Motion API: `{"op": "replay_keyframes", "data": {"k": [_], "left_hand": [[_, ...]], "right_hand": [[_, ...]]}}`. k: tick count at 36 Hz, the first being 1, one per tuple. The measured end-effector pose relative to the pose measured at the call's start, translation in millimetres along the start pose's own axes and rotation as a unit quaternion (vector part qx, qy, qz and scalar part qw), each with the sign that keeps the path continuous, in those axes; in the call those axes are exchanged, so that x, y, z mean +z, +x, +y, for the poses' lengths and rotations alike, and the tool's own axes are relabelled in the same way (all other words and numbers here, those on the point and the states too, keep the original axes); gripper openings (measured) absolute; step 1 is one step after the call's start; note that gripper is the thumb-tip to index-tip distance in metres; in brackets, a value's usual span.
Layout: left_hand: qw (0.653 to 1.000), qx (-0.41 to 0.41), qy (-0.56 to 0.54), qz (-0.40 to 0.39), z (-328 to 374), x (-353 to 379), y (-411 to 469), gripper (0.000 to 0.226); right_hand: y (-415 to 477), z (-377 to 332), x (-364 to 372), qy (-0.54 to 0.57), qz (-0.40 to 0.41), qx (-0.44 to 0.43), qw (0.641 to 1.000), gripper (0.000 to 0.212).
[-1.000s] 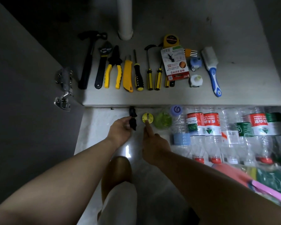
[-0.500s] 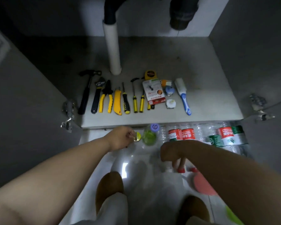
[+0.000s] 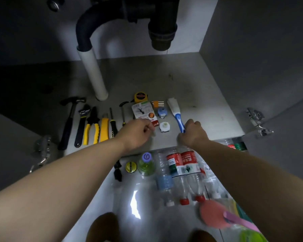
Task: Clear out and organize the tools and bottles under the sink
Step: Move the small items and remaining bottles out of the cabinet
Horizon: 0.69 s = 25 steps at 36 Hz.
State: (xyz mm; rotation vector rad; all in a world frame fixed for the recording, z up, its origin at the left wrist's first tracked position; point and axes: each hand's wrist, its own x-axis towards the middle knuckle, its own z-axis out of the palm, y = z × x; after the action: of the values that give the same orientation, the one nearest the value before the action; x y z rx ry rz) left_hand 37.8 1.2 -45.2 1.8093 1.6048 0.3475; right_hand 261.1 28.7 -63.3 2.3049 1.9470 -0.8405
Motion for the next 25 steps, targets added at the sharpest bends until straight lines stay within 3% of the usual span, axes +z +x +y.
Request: {"op": "replay_keyframes", "data": {"k": [7, 16, 21, 25], "left_hand": [[0.998, 0.047, 0.039, 0.022, -18.0, 19.2, 2.9, 0.02], [0.998, 0.04, 0.03, 0.024, -23.5, 21.8, -1.9, 0.025], [0.997, -0.009, -0.067, 0.037, -11.9, 22.7, -3.0, 0.024], [0.978, -0.071, -0.191, 0.053, 3.2, 19.7, 2.3, 0.017]], "right_hand": [[17.8, 0.7, 23.0, 0.012, 0.049, 0.03, 0.998, 0.041], [17.8, 12.8, 22.5, 0.07, 0.036, 0.077, 0.994, 0.032], [9.3, 11.9, 12.6, 0.132, 0.049, 0.063, 0.988, 0.02], [-3.9, -3.8, 3.4, 0.267, 0.051, 0.031, 0.962, 0.011]]}}
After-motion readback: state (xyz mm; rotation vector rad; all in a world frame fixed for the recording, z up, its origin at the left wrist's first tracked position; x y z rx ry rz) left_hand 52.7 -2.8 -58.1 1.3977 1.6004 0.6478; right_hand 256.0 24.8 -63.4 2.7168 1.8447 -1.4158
